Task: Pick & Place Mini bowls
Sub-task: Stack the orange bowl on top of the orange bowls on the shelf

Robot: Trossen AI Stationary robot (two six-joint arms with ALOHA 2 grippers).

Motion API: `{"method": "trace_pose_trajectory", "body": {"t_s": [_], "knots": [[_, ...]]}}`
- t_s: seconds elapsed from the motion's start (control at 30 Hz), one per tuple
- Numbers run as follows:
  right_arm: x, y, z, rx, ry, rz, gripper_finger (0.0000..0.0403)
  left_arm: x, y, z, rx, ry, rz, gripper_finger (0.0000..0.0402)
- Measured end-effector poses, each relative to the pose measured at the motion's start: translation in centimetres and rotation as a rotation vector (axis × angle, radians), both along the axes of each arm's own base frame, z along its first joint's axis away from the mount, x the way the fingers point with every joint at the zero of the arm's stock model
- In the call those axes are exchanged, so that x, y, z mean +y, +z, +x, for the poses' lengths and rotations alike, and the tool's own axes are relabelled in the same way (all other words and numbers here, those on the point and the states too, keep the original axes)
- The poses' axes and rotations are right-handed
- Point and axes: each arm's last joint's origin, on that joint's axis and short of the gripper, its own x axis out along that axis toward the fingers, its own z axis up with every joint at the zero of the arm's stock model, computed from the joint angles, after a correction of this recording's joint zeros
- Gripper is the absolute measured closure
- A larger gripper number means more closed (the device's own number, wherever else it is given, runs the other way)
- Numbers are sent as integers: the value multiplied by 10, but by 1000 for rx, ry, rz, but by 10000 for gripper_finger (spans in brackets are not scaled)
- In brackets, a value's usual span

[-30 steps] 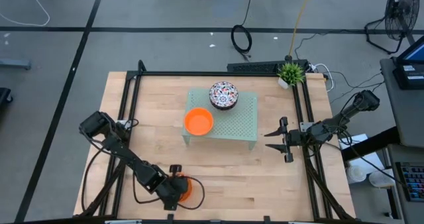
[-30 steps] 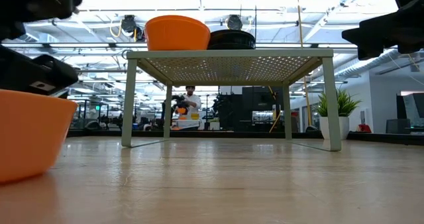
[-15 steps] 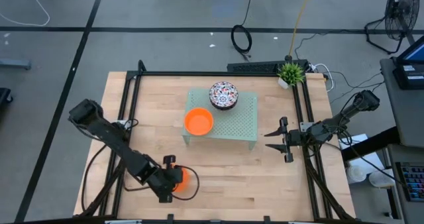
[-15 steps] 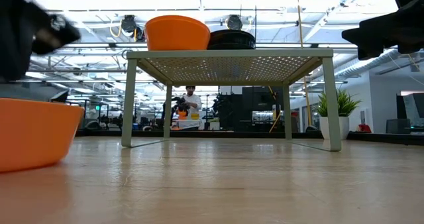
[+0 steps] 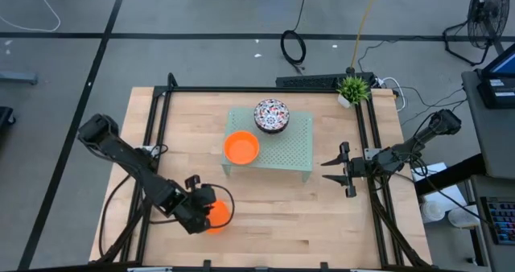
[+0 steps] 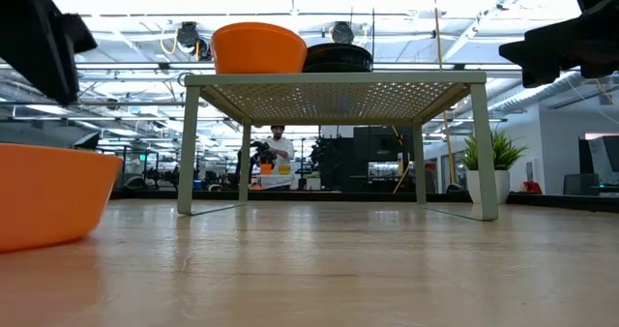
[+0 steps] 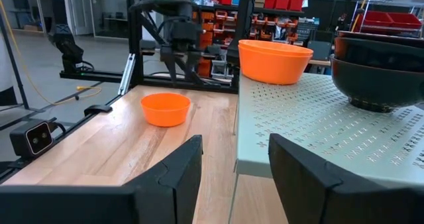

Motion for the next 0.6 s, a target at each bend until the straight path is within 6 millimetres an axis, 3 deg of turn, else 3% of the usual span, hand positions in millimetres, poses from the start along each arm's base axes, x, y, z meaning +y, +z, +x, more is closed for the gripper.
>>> {"method": "trace_pose_trajectory", "body": {"t_s": [0.3,0.43,0.6], "knots": [[0,0,0,0,0,0,242,3,-4,2,36,-46,32,169],[0,0,0,0,0,0,242,3,-7,-1,67,-35,46,152],[0,0,0,0,0,0,242,8,-30,-7,142,1,38,159]]}}
